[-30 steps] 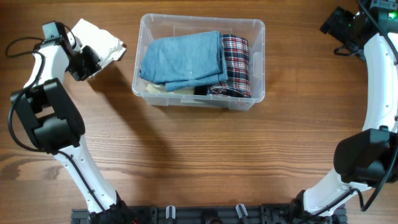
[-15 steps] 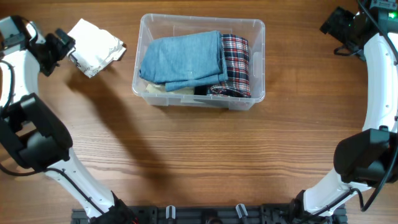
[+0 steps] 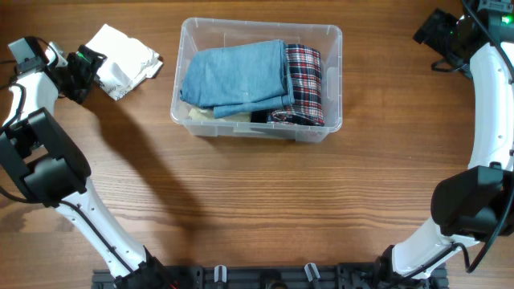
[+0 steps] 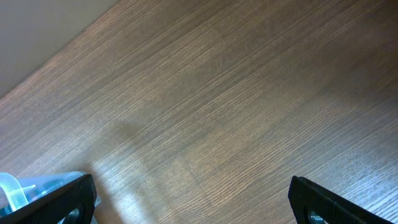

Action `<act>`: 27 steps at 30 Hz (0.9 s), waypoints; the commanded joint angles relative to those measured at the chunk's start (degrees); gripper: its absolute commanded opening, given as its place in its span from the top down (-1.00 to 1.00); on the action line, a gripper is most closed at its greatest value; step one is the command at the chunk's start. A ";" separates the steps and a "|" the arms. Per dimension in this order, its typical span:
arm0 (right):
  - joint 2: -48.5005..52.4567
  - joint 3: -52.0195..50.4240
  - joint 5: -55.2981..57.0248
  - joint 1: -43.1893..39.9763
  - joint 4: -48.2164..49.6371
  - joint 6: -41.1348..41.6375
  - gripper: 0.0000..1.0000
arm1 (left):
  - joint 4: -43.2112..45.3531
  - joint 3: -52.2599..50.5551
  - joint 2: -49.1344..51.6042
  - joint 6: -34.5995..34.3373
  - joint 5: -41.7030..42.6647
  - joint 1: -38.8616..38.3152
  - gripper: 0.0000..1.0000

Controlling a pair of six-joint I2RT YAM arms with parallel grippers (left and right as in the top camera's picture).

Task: Pack container
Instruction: 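Carry the white shirt over the box's right side with the left gripper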

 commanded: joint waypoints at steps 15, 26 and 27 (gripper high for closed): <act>0.70 -0.39 -0.26 0.24 0.17 0.76 -0.99 | 1.07 -0.37 5.90 -2.91 1.29 -1.31 -0.70; 0.70 -0.39 -0.26 0.24 0.17 0.76 -0.99 | 1.49 -0.37 6.01 -2.91 1.27 -1.51 0.12; 0.70 -0.39 -0.26 0.24 0.17 0.79 -1.00 | 1.46 -0.37 6.01 -2.89 1.27 -1.51 0.29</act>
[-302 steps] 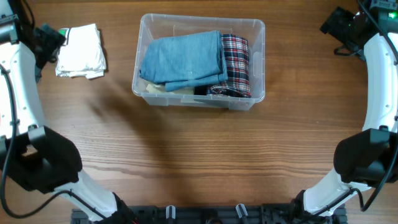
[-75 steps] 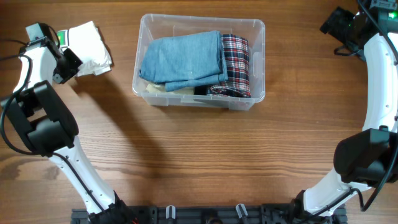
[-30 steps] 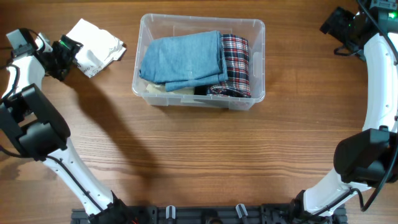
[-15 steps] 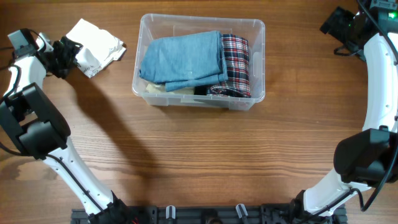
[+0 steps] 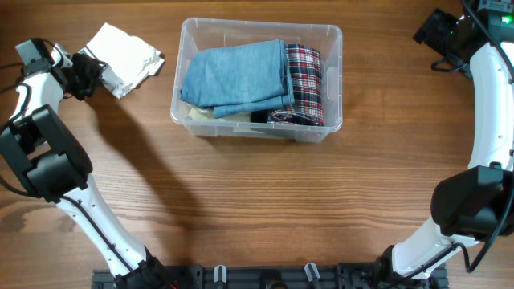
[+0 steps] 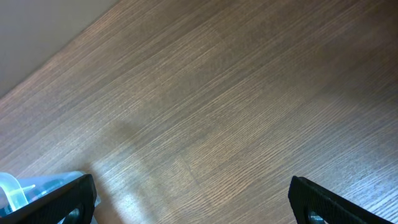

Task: Pack container
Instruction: 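Carry the white shirt over the box's right side with the left gripper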

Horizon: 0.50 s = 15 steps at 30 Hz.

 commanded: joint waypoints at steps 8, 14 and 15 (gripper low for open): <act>0.70 -0.39 -0.26 0.24 0.17 0.76 -0.99 | -0.66 -0.94 3.13 -0.15 -0.33 -0.81 0.92; 0.70 -0.39 -0.26 0.24 0.17 0.76 -1.00 | -0.42 -0.63 1.40 -0.15 -0.31 -0.81 0.92; 0.70 -0.39 -0.26 0.24 0.17 0.76 -0.99 | -0.39 -0.63 0.35 -0.13 -0.31 -0.81 0.92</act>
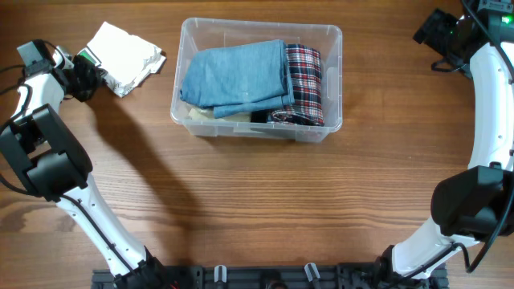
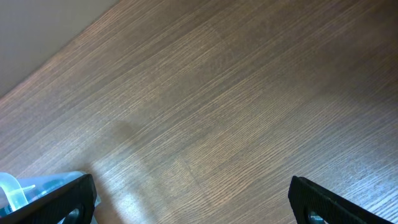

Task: Pack container
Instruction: 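Carry the white shirt over the box's right side with the left gripper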

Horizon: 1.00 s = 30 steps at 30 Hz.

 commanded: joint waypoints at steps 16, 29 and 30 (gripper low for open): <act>0.70 -0.39 -0.26 0.24 0.17 0.79 -0.99 | -0.96 -0.63 -28.68 -0.15 15.47 -2.36 0.92; 0.70 -0.39 -0.26 0.24 0.17 0.79 -1.00 | -3.06 -0.63 -45.00 -0.09 18.27 -22.53 0.92; 0.70 -0.39 -0.26 0.24 0.17 0.79 -0.99 | -3.15 -0.66 -44.96 -0.09 18.27 -24.65 0.92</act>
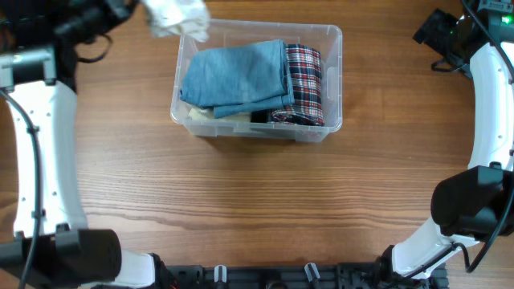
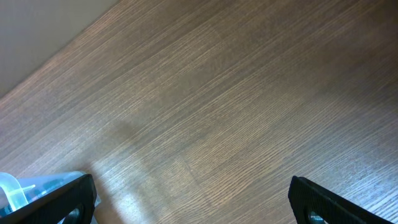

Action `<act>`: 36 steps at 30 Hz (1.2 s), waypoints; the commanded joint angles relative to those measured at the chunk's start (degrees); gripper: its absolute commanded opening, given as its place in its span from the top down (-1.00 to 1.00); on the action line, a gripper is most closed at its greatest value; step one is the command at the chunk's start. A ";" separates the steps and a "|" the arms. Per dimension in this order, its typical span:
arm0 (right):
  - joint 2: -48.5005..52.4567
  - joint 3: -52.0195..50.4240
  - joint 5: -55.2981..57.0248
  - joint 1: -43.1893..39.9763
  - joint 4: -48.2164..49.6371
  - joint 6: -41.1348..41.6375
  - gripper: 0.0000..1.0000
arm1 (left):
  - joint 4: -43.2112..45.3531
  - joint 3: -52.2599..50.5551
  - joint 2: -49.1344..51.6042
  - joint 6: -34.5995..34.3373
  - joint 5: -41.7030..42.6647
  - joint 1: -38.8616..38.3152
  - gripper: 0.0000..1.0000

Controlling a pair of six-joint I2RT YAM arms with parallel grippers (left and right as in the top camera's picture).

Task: Pack container
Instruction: 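Carry the white shirt over the box's right side with the left gripper, then lower the white shirt into the box's right side beside the blue towel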

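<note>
A clear plastic container [image 1: 333, 40] sits at the table's far middle, holding folded blue denim [image 1: 234, 74] and a red plaid cloth [image 1: 305, 84]. A crumpled white cloth [image 1: 177, 16] hangs in the air over the container's far left corner, and my left gripper [image 1: 143, 10] is shut on it. My right gripper [image 1: 430, 30] stays at the far right, away from the container; in the right wrist view its fingers [image 2: 68, 198] stand wide apart over bare wood, so the right gripper [image 2: 191, 202] is open and empty.
A corner of the clear container [image 2: 18, 186] shows at the lower left of the right wrist view. The table's far edge [image 2: 56, 46] runs diagonally across that view. The wooden table [image 1: 241, 209] stretches in front of the container.
The white cloth was lying on the table at the far left with my left gripper at its edge; now it is lifted and held over the container's far left corner. The right arm has not moved.
My left gripper was beside the white cloth on the table at the far left, and stayed at its left edge through the two following moments while the cloth shifted slightly. Now the gripper holds the cloth in the air by the container. The right arm stayed still throughout.
</note>
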 commanded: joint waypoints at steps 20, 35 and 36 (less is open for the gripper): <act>0.70 -0.39 -0.26 0.24 0.17 0.76 -0.99 | 5.55 0.00 13.62 6.58 -2.05 -30.84 0.92; 0.70 -0.39 -0.26 0.24 0.17 0.79 -0.99 | 6.62 0.00 21.75 6.58 -3.65 -33.11 0.92; 0.70 -0.39 -0.26 0.24 0.17 0.76 -0.99 | 6.62 0.00 22.01 6.58 -3.63 -33.11 0.92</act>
